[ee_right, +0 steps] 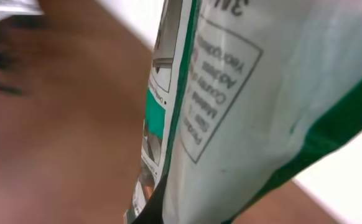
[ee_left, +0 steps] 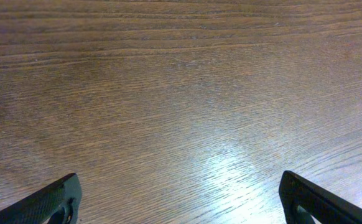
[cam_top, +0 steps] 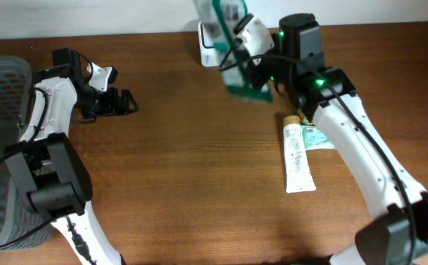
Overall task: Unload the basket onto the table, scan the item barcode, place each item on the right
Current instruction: 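Hold the green packet under the scanner with the right gripper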
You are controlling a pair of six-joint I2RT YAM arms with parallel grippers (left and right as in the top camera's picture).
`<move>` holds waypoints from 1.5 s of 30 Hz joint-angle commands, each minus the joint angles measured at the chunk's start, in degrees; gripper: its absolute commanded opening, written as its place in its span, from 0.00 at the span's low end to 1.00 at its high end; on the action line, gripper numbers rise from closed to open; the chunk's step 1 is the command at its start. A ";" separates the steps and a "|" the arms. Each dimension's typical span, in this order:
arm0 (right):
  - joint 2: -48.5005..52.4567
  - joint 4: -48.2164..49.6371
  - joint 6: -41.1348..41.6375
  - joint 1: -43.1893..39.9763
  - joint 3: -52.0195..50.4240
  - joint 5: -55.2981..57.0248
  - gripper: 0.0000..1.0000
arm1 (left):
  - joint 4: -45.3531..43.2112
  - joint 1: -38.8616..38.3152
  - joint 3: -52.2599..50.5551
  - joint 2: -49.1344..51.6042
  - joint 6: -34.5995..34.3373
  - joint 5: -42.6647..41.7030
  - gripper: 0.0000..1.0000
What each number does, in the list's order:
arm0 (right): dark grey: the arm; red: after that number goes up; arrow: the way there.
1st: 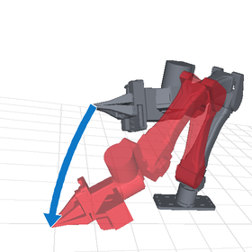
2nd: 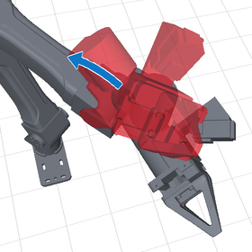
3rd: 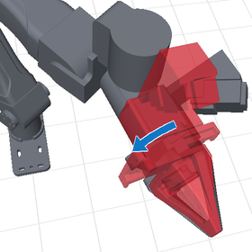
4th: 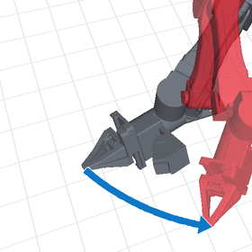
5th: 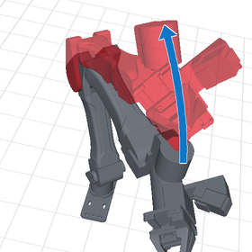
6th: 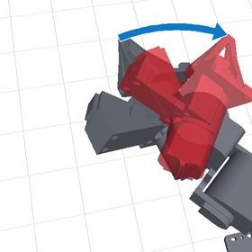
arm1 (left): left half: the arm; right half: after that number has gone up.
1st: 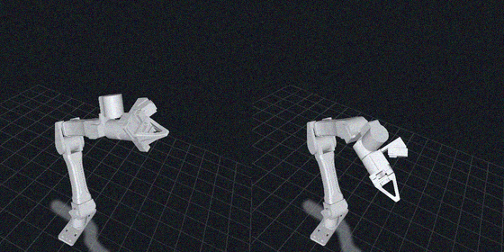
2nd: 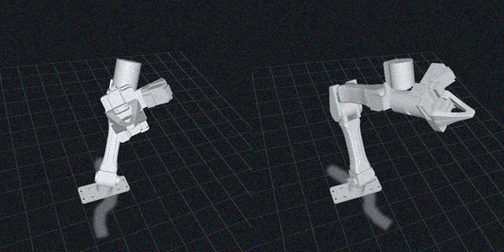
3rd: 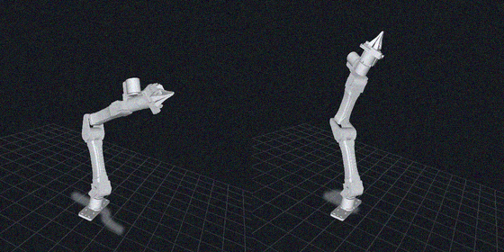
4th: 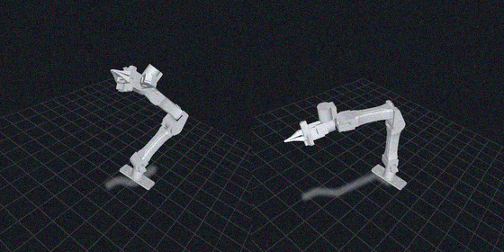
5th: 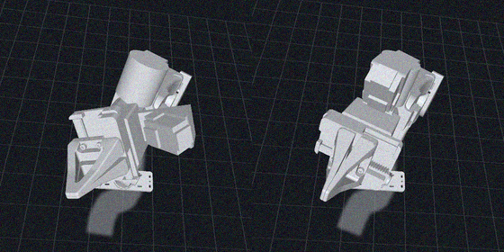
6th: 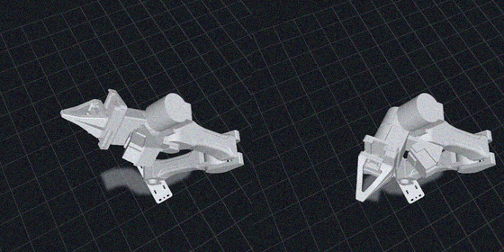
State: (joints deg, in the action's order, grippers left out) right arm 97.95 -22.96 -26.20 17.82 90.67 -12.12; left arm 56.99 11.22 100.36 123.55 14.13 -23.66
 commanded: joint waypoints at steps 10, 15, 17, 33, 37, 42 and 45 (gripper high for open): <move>26.71 45.05 -39.85 5.79 0.85 47.19 0.04 | -0.13 0.35 0.26 -0.46 0.55 0.17 0.99; 35.91 57.99 -53.37 6.14 0.85 52.83 0.04 | -0.13 0.35 0.26 -0.46 0.55 0.17 0.99; 37.22 57.92 -53.48 6.16 0.83 54.75 0.04 | -0.13 0.35 0.26 -0.46 0.55 0.17 0.99; 37.22 59.84 -53.51 6.93 0.85 57.86 0.04 | -0.13 0.35 0.26 -0.46 0.55 0.17 0.99; 36.63 59.87 -53.48 8.26 0.85 58.27 0.04 | -0.13 0.35 0.26 -0.46 0.55 0.17 0.99; 32.13 59.67 -47.04 9.18 0.85 59.93 0.04 | -0.13 0.35 0.26 -0.46 0.55 0.17 0.99; 25.03 50.82 -39.58 9.22 0.85 60.57 0.04 | -0.13 0.35 0.26 -0.46 0.55 0.17 0.99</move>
State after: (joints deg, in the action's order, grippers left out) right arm 133.27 32.62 -74.81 26.94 90.83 46.09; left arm 56.80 11.22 100.36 123.55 14.15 -23.49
